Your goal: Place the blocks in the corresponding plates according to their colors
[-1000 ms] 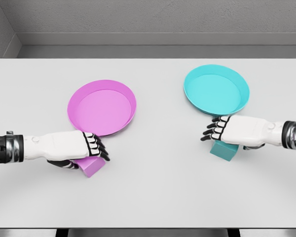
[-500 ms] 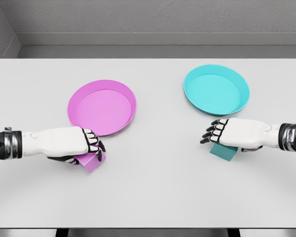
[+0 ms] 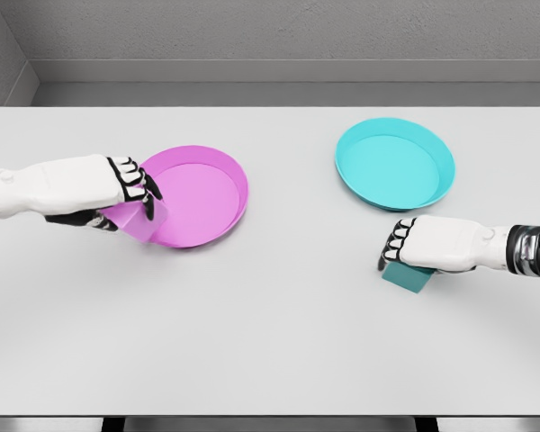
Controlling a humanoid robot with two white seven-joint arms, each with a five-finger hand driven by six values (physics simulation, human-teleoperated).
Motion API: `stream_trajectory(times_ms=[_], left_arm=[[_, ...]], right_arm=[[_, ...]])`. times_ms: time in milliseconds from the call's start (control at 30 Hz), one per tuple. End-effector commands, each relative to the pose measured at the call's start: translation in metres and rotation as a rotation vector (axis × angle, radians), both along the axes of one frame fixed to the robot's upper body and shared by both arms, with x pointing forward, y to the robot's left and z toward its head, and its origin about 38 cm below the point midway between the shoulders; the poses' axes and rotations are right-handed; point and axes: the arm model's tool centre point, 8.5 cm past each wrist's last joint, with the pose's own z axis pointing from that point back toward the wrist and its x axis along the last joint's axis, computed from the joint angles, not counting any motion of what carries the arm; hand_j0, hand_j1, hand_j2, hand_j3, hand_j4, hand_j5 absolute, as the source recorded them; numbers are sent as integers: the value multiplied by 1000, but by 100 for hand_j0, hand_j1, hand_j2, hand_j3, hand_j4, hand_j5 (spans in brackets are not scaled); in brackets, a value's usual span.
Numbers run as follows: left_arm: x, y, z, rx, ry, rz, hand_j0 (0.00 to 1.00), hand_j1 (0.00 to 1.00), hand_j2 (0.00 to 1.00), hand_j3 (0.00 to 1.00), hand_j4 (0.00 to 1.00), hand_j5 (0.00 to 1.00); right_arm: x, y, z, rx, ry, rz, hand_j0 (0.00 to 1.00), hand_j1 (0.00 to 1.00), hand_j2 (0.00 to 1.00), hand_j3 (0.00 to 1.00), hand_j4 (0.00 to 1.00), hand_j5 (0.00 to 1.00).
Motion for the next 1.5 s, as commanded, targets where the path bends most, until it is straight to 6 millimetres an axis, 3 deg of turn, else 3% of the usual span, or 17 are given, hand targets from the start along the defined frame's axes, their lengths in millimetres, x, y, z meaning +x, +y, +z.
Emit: stream_trajectory(times_ms=[0,33,167,400,433,500,567,800,967,1067,1167,1200,1233,1300,1367,1400,1467], left_arm=[[23,11,-13,-50,37,80,33,33,33,33,33,33],[40,15,-21,-56,51,122,33,33,33,33,33,33],[85,-35,-66,-20,169,106,33,33,33,33,33,33],[88,-57,-87,30,192,75,35,35,35,35,35,35],[88,-56,-88,31,193,78,40,40,40,40,40,40],[89,-55,-87,24,193,85,78,78,78,78,78,78],[90,-54,-87,19,195,87,98,98,98,98,98,98],[91,-50,-79,-2,188,96,100,100,100,100,100,100],[97,-47,-57,-47,168,103,100,100,100,100,100,100],[100,-47,-47,-95,171,107,100,100,100,100,100,100],[100,-32,-39,-109,170,136,100,100,100,100,100,100],[100,-32,-40,-108,171,138,100,100,100,100,100,100],[100,-31,-40,-108,171,141,100,100,100,100,100,100],[99,-22,-38,-101,168,154,100,100,100,100,100,100],[99,-20,-36,-118,172,159,100,100,100,100,100,100],[96,-7,-30,-123,170,178,100,100,100,100,100,100],[85,28,-18,-120,163,231,100,100,100,100,100,100]], right_arm=[[0,0,0,7,5,-2,59,59,59,59,59,59],[0,1,0,8,4,-2,59,59,59,59,59,59],[1,-1,2,13,4,-6,59,59,59,59,59,59],[12,-14,10,57,2,-62,56,56,56,56,56,56],[15,-14,11,69,-3,-73,56,56,56,56,56,56],[24,-23,10,86,-6,-116,56,56,56,56,56,56],[32,-24,16,97,-23,-128,56,56,56,56,56,56],[62,-16,26,167,-51,-164,56,56,56,56,56,56],[93,-52,67,260,-108,-283,56,56,56,56,56,56],[112,-42,75,311,-118,-293,56,56,56,56,56,56],[132,7,83,354,-120,-217,56,56,56,56,56,56],[138,17,86,354,-117,-203,65,65,65,65,65,65],[139,20,83,360,-108,-202,90,90,90,90,90,90],[144,-1,89,381,-119,-259,100,100,100,100,100,100],[145,-60,111,460,-181,-401,100,100,100,100,100,100],[138,-94,121,477,-213,-470,100,100,100,100,100,100],[125,-128,124,519,-245,-546,100,100,100,100,100,100]])
